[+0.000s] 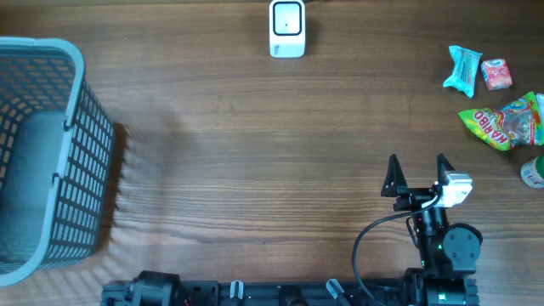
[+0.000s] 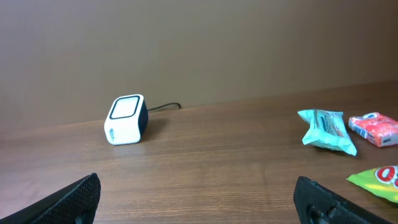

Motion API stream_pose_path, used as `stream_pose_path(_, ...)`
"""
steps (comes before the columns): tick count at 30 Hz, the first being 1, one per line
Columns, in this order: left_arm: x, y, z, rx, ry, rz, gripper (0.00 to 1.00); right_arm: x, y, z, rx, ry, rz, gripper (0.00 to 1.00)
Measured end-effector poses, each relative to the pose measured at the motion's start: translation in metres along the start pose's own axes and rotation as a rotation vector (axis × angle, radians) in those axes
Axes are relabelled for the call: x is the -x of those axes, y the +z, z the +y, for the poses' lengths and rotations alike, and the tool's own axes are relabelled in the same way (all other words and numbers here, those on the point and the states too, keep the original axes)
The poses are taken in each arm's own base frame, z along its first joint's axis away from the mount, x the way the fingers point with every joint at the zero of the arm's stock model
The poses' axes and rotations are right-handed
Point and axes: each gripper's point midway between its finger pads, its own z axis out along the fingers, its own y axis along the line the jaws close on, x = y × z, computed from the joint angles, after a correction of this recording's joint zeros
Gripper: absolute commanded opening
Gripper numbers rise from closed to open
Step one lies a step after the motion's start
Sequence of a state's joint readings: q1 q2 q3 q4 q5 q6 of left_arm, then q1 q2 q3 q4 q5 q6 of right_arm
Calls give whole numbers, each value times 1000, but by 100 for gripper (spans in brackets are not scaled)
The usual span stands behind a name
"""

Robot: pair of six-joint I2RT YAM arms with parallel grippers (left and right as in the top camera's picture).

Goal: Scan the item barcode

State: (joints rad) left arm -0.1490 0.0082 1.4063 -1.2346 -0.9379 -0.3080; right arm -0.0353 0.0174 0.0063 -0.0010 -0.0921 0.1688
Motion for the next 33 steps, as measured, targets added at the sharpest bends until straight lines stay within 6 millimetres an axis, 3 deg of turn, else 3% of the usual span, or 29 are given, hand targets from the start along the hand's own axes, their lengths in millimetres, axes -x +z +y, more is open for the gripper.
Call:
stream_pose_path(19,0,0,0,-1,0,1,100,0,0,-1,-8,3,-1,99)
stream_pose_path(22,-5,0,-10,-60,2,26,100,0,0,-1,-8,3,-1,100)
stream_pose_path(27,-36,2,-90,-400,-13,141,100,0,0,-1,-7,3,-2,100)
stream_pose_path(31,-87,32,-140,-452,13,174,100,1,0,-1,-7,3,-4,100)
stream_pose_path(33,-125,52,-170,-524,11,197,100,1,0,-1,-7,3,-3,100)
